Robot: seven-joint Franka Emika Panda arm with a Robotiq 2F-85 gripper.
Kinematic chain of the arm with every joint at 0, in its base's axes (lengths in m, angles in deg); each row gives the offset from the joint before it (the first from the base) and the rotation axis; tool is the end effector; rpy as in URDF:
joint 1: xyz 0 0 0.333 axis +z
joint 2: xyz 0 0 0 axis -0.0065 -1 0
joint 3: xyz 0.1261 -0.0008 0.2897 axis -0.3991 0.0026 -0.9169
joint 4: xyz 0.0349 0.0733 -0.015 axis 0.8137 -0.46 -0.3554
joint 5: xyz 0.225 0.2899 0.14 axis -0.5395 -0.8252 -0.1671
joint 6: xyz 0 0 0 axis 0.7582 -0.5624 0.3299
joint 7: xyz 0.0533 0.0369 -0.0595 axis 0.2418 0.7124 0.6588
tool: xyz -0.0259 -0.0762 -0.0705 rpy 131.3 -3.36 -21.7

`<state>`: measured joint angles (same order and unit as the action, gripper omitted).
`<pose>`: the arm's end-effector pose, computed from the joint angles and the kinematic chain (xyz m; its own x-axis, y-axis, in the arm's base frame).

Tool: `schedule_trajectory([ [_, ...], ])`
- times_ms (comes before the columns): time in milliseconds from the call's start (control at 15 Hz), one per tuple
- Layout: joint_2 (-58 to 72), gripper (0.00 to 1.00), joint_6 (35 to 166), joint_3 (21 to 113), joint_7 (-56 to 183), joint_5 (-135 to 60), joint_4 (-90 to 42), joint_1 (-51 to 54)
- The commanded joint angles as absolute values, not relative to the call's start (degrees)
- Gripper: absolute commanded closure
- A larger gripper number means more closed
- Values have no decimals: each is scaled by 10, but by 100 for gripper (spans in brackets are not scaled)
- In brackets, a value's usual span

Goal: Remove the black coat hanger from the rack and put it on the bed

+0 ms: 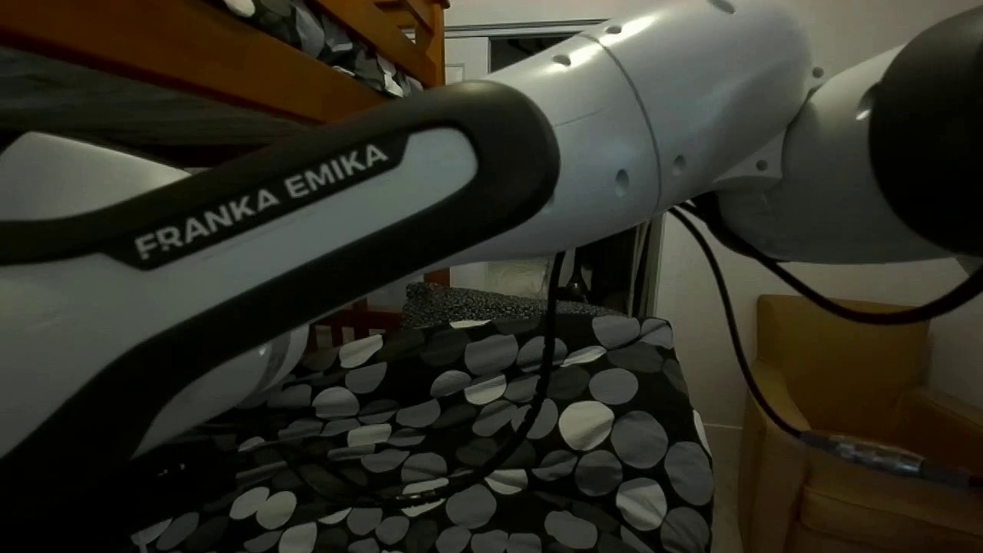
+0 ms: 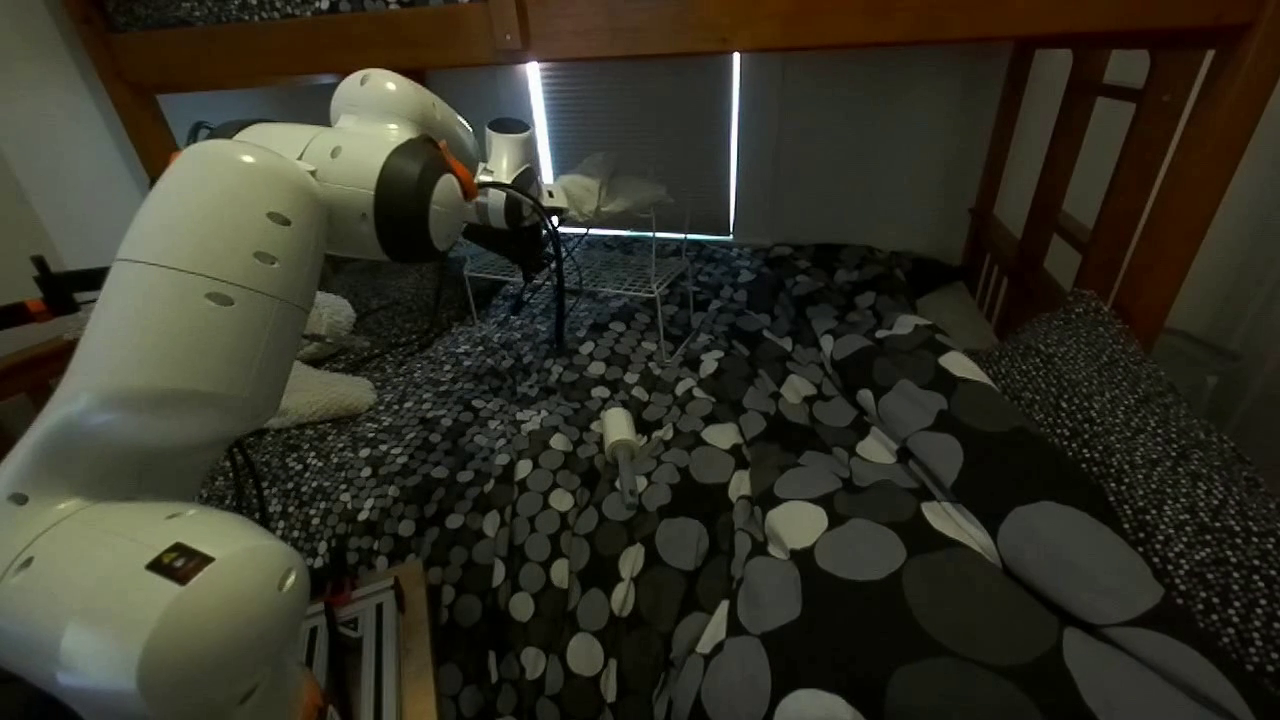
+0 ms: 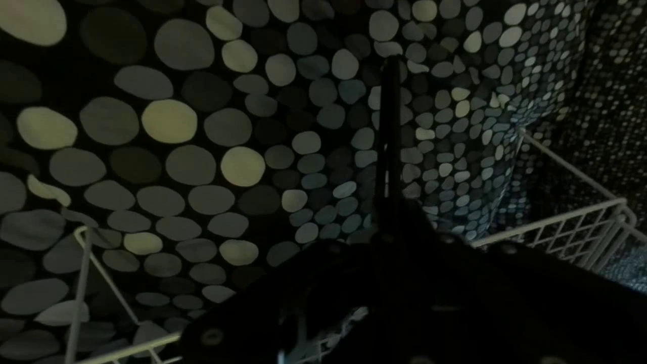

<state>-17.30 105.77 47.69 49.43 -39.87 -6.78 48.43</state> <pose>0.3959 0.6641 0.3736 0.7619 0.5517 0.3393 0.6423 -0.7112 -0.2859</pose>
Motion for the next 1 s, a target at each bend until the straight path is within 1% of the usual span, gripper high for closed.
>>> schedule_trajectory([
  [0,-158,92,1069,484,469,-396,-89,490],
  [200,-134,92,1075,501,450,-404,-118,502],
  [267,-131,98,1076,503,448,-404,-121,501],
  [467,-82,98,1027,488,417,-429,-191,486],
  [667,-77,98,987,444,473,-508,-215,460],
  [800,-63,98,966,439,465,-520,-233,471],
  [933,-20,98,959,455,401,-502,-281,496],
])
